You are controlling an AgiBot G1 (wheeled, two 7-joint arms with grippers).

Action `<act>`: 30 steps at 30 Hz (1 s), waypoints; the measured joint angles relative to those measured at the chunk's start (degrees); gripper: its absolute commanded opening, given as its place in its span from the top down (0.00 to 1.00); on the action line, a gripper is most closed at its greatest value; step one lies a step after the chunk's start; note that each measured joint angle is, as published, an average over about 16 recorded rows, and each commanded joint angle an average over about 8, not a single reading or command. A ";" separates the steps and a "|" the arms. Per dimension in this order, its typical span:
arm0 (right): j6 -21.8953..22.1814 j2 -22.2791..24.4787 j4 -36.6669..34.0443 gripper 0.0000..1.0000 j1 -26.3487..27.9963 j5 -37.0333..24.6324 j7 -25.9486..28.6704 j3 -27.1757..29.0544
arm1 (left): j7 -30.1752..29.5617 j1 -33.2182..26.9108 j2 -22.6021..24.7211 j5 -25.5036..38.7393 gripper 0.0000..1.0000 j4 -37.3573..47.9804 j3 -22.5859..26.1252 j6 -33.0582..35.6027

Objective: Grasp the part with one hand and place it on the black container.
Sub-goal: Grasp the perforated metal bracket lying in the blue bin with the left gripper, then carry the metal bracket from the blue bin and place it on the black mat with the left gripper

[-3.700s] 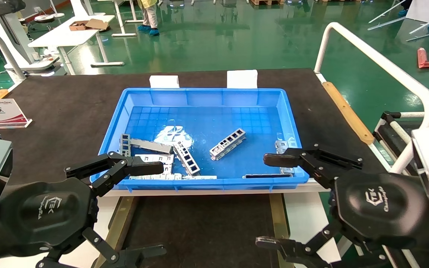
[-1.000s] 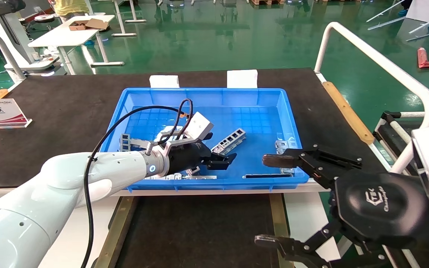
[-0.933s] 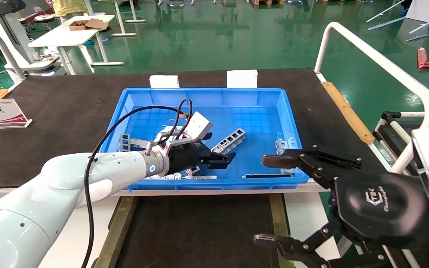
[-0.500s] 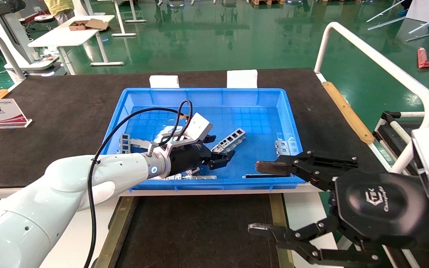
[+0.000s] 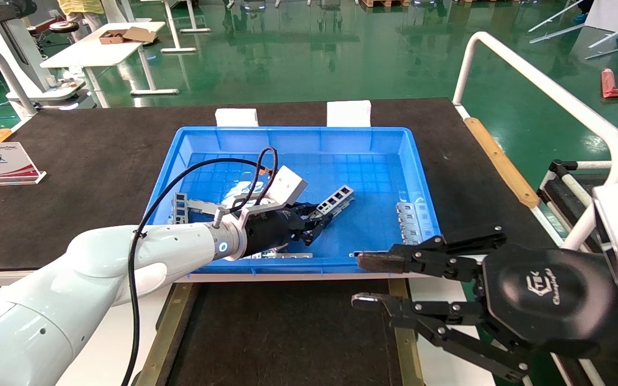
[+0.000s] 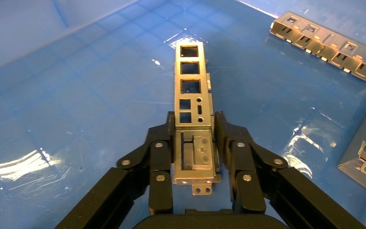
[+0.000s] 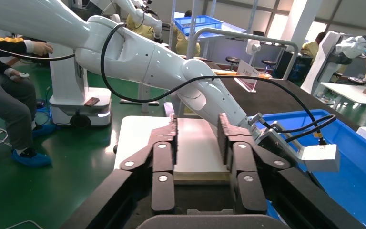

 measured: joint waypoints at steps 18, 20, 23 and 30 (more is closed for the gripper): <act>0.00 0.00 0.00 1.00 0.00 0.01 0.00 -0.01 | 7.33 -1.75 -3.77 -9.43 1.00 -2.94 -2.56 10.63; 0.00 0.00 0.00 1.00 0.00 0.01 0.00 -0.01 | 8.00 -1.85 -5.05 -10.46 1.00 -4.00 -3.15 13.28; 0.00 0.00 0.00 1.00 0.00 0.01 0.00 -0.01 | 8.24 -1.78 -7.33 -11.84 1.00 -6.11 -3.83 17.30; 0.00 0.00 0.00 1.00 0.00 0.01 -0.01 -0.01 | 5.71 -0.13 -14.18 -14.12 1.00 -13.90 -4.35 24.95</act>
